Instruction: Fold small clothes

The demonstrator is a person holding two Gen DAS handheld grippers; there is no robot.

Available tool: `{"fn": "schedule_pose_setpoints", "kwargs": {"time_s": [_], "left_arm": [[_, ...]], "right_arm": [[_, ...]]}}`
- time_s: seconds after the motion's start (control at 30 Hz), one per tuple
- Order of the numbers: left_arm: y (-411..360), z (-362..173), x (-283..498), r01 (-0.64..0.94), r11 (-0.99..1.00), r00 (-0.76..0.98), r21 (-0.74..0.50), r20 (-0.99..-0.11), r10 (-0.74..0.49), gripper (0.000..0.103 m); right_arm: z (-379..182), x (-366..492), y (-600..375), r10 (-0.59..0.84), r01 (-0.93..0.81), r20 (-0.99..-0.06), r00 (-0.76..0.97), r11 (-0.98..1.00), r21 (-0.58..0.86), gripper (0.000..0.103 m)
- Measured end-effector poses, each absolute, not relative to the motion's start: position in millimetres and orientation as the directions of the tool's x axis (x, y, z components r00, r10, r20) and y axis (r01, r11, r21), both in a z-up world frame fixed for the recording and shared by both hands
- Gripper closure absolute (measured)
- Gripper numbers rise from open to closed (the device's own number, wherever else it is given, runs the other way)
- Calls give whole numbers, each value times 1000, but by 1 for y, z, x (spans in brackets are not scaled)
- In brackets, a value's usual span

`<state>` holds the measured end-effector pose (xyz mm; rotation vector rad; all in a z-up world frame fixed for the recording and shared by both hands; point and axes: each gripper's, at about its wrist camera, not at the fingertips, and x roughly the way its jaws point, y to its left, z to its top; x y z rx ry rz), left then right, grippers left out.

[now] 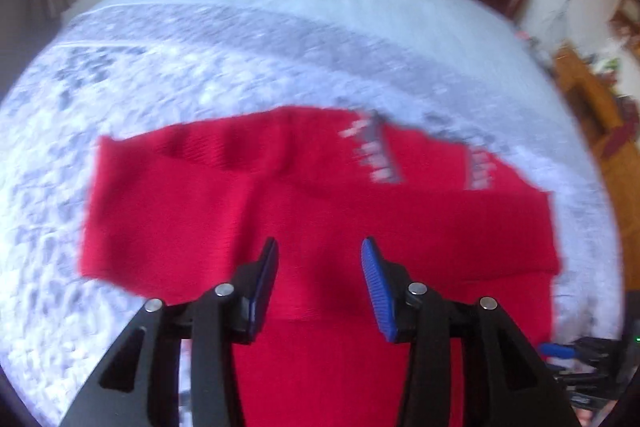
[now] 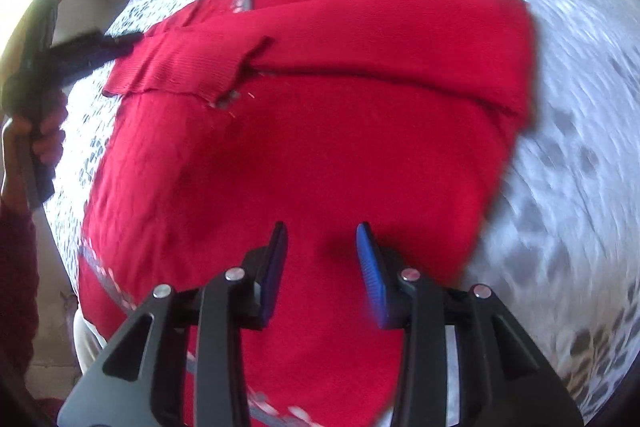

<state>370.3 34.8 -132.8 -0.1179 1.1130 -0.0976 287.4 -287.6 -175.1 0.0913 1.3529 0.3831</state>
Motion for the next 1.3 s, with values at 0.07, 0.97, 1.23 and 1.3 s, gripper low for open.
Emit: {"fn": "schedule_pose_setpoints", "kwargs": {"time_s": [0.07,0.97,1.23,1.3], "left_arm": [[43,-145,376,-14,998,410,-54,-911,-44,59],[139,-127,390,-124,959,500,-255,-851,-162,51],[92,-139,407,-61,984,458,-169,-880,-123,48],[76,-151,411,-50,990,434,-130,-896,-96,48]], "right_arm": [[-175,304,-266,313,-233,-938,150,933,274,66],[-121,419,-219,479,-257,-858,182,866,429,99],[-112,402,-345,279,-156,-924,262,957,245,99],[-126,397,-369,251,-114,-936,248,967,229,99]]}}
